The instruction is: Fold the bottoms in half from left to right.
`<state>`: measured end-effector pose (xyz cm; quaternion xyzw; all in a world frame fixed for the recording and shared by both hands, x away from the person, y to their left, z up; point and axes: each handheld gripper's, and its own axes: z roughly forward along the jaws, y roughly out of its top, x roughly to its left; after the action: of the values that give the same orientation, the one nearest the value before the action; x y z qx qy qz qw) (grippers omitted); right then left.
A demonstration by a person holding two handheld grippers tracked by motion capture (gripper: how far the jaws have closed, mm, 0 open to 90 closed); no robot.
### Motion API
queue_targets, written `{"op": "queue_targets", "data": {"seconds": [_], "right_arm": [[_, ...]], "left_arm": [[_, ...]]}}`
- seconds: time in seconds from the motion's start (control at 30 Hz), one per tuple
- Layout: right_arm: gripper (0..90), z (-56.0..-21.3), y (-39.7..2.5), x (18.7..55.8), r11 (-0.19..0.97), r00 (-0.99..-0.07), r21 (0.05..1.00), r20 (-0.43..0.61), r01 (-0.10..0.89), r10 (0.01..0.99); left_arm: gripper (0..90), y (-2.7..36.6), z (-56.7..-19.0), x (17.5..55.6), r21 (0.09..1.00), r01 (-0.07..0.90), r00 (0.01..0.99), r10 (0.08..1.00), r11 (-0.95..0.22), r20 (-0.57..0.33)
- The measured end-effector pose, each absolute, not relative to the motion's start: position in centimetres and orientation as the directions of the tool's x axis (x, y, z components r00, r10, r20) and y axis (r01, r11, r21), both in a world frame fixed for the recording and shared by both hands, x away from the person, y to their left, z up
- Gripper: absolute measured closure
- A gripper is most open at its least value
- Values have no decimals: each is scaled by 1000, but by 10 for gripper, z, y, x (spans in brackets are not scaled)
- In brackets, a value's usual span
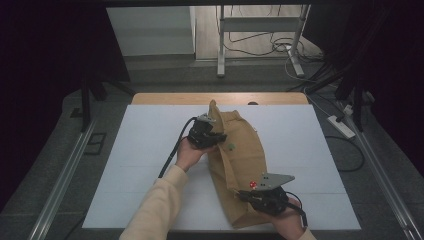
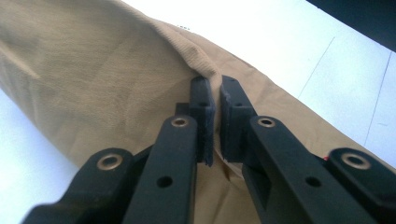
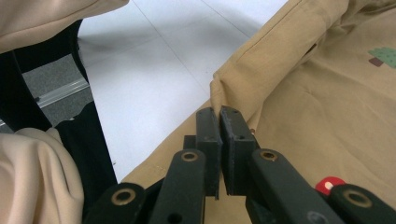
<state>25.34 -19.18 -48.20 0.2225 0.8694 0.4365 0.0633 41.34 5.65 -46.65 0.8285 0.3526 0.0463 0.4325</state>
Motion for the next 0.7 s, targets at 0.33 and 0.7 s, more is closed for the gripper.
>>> {"op": "queue_targets", "data": {"seconds": [0.33,0.7], "right_arm": [[865,-481,-200,249,514,-880,787,77,342,468],[865,-482,-208,249,506,-868,784,80,358,490]], "left_arm": [[847,43,-469,418,749,537,760,608,-387,-231],[846,34,-473,421,747,538,761,606,-391,-231]]}}
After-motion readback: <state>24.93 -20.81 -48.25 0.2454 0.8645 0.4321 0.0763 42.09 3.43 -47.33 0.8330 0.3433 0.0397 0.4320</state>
